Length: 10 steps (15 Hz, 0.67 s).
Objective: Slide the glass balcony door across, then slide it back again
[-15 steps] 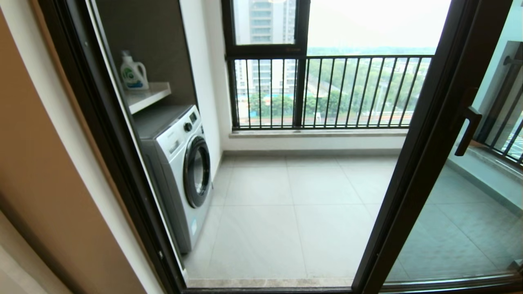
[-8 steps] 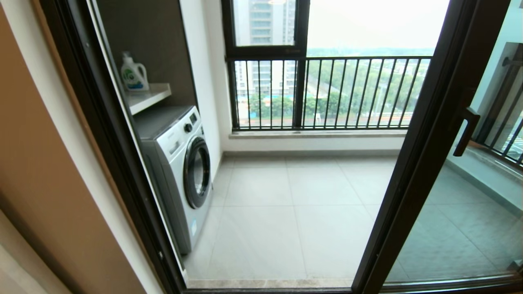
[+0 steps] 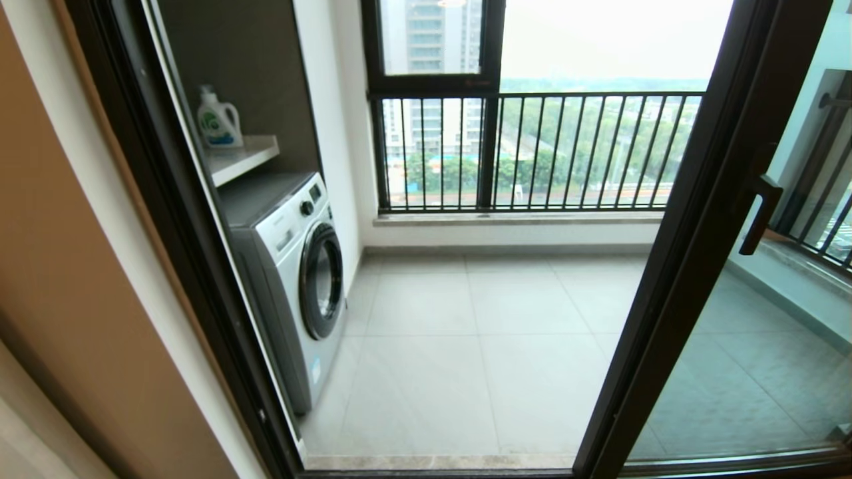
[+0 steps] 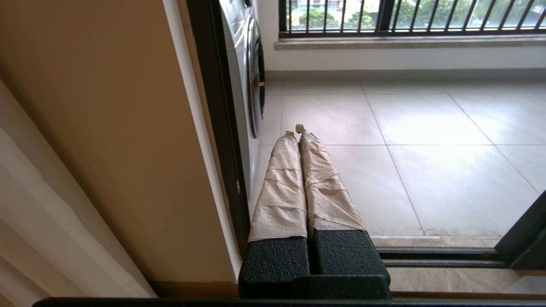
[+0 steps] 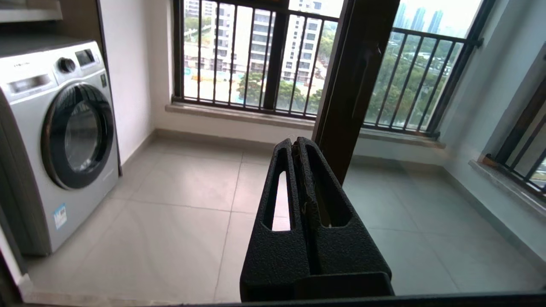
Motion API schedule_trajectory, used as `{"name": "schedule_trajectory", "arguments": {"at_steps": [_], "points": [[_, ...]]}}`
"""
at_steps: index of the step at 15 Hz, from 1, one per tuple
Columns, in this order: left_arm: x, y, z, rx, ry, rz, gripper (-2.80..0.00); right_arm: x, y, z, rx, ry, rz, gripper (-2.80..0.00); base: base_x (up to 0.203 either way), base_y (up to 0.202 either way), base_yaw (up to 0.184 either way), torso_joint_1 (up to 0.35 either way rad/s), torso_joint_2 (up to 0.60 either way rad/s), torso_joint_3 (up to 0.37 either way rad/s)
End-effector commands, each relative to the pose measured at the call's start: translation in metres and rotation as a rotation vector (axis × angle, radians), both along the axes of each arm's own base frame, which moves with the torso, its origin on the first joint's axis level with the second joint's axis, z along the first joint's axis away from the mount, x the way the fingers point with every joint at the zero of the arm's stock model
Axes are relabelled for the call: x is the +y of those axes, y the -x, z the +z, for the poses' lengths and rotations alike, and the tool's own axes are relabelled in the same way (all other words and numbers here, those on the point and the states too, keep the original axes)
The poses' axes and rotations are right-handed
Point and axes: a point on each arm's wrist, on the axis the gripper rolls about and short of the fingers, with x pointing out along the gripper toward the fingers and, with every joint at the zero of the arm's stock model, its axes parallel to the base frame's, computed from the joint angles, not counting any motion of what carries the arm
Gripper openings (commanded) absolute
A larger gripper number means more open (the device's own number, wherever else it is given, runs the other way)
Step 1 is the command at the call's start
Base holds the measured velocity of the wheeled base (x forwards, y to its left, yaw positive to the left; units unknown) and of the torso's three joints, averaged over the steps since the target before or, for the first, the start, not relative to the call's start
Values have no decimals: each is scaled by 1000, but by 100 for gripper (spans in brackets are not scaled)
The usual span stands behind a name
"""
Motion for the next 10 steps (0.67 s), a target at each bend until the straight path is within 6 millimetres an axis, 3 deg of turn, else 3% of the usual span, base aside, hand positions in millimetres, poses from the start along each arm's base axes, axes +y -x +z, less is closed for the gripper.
{"name": "schedule_trajectory", "arguments": {"at_steps": [1, 6, 10], "points": [[0, 0, 0, 2, 0, 0, -280, 0, 10, -31, -15, 33, -21, -280, 0, 0, 0, 0, 0, 0], [0, 0, 0, 1, 0, 0, -280, 1, -26, -103, 222, -1, -13, -280, 0, 0, 0, 0, 0, 0], [0, 0, 0, 2, 0, 0, -280, 2, -29, -109, 206, -85, 24, -280, 0, 0, 0, 0, 0, 0]]}}
